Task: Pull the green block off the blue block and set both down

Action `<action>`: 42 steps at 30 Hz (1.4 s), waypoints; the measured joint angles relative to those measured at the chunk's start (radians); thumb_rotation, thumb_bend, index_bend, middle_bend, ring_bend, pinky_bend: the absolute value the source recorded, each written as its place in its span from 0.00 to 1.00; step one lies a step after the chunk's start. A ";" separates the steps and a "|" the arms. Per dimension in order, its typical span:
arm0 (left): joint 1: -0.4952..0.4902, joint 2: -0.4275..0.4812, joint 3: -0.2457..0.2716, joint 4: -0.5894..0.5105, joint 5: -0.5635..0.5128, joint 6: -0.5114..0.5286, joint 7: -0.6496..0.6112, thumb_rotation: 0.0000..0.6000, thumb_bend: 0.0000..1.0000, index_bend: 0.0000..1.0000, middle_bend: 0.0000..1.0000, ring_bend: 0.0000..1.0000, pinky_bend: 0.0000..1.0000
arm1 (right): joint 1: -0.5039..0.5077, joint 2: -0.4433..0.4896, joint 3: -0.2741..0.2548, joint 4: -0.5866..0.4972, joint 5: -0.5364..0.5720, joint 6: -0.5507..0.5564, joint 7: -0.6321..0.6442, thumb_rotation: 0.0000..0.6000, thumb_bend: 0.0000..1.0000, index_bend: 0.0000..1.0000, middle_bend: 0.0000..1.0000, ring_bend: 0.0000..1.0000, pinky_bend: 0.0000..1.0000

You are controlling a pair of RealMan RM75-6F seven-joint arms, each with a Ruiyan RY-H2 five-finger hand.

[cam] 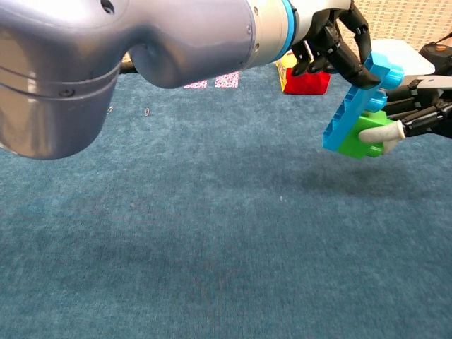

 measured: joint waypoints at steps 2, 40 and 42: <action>0.003 -0.002 -0.003 0.000 0.000 -0.001 -0.002 0.89 0.51 0.77 0.89 0.83 0.83 | 0.000 -0.006 0.004 0.003 0.010 0.007 -0.006 1.00 0.22 0.56 0.50 0.56 0.48; 0.110 0.130 0.004 -0.073 0.050 -0.106 -0.074 0.89 0.51 0.77 0.89 0.83 0.83 | -0.054 0.051 0.010 0.024 -0.057 -0.015 0.045 1.00 0.24 0.68 0.62 0.65 0.50; 0.121 0.145 0.007 -0.086 0.059 -0.106 -0.083 0.90 0.51 0.77 0.89 0.83 0.83 | -0.060 0.067 0.003 0.027 -0.072 -0.014 0.041 1.00 0.24 0.68 0.62 0.63 0.49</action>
